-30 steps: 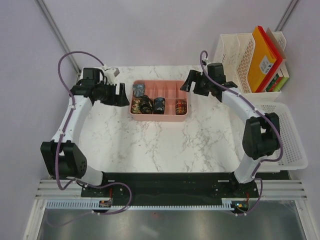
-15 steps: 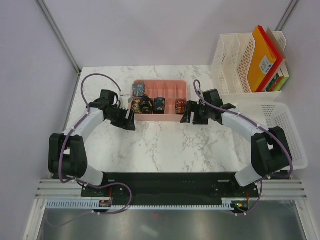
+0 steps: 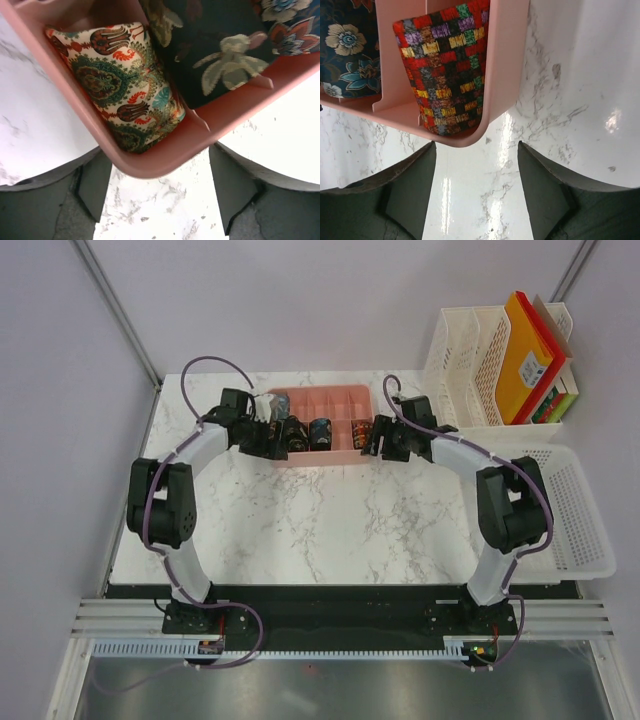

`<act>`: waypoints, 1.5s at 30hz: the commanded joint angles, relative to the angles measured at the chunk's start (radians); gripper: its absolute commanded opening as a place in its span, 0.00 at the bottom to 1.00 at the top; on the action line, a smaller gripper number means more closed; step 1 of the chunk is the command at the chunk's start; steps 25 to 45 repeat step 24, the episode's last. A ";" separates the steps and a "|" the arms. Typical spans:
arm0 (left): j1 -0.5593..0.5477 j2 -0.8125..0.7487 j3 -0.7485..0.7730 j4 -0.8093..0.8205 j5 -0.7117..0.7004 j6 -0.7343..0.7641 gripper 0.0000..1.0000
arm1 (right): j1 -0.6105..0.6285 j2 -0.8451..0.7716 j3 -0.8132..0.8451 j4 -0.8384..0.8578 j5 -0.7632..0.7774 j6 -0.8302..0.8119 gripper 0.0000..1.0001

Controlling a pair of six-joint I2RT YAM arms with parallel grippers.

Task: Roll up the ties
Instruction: Reset both arms

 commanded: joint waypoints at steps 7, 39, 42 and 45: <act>0.022 -0.249 0.041 -0.091 0.053 0.034 1.00 | -0.024 -0.242 0.016 -0.036 -0.045 -0.125 0.92; 0.179 -0.634 -0.041 -0.250 -0.019 -0.027 0.99 | -0.203 -0.505 -0.015 -0.169 0.019 -0.199 0.98; 0.179 -0.634 -0.041 -0.250 -0.019 -0.027 0.99 | -0.203 -0.505 -0.015 -0.169 0.019 -0.199 0.98; 0.179 -0.634 -0.041 -0.250 -0.019 -0.027 0.99 | -0.203 -0.505 -0.015 -0.169 0.019 -0.199 0.98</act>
